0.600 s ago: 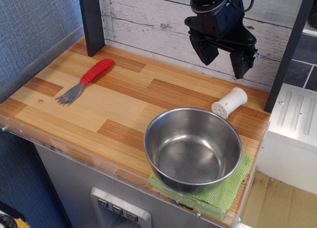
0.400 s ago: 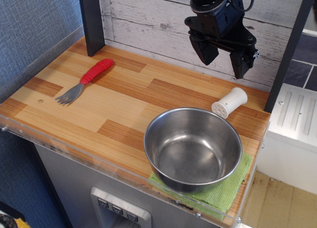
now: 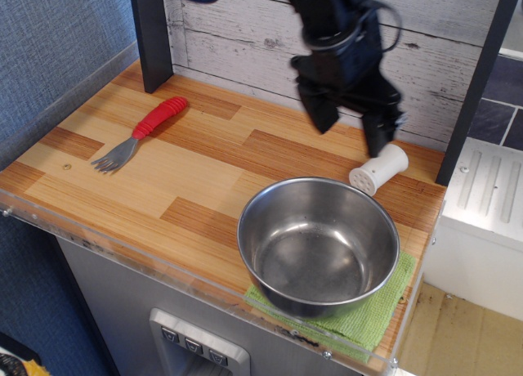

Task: Move the grater to the left of the white object

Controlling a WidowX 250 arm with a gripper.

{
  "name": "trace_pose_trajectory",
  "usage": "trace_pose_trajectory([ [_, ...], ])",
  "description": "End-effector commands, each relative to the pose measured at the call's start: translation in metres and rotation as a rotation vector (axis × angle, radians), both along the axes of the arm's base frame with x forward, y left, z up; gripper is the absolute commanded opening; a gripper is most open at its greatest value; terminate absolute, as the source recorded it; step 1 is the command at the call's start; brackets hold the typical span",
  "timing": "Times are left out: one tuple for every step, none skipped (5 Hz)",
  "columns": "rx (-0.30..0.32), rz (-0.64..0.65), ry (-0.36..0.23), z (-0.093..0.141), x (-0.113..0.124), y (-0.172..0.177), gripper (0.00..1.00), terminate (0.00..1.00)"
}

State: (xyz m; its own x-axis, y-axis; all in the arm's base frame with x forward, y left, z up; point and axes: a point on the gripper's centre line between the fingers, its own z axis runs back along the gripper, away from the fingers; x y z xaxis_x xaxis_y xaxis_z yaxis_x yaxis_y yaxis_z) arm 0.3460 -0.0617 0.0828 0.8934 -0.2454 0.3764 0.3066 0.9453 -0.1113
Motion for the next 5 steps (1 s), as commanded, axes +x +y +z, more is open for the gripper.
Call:
trace_pose_trajectory([
  [0.002, 0.103, -0.065, 0.022, -0.002, 0.052, 1.0, 0.0],
  [0.048, 0.158, -0.066, 0.023, -0.001, 0.084, 1.0, 0.0],
  [0.09, 0.186, -0.074, 0.023, 0.001, 0.11, 1.0, 0.0],
  [0.152, 0.244, -0.056, 0.016, -0.005, 0.143, 1.0, 0.0],
  [0.205, 0.285, -0.029, 0.007, -0.011, 0.165, 1.0, 0.0],
])
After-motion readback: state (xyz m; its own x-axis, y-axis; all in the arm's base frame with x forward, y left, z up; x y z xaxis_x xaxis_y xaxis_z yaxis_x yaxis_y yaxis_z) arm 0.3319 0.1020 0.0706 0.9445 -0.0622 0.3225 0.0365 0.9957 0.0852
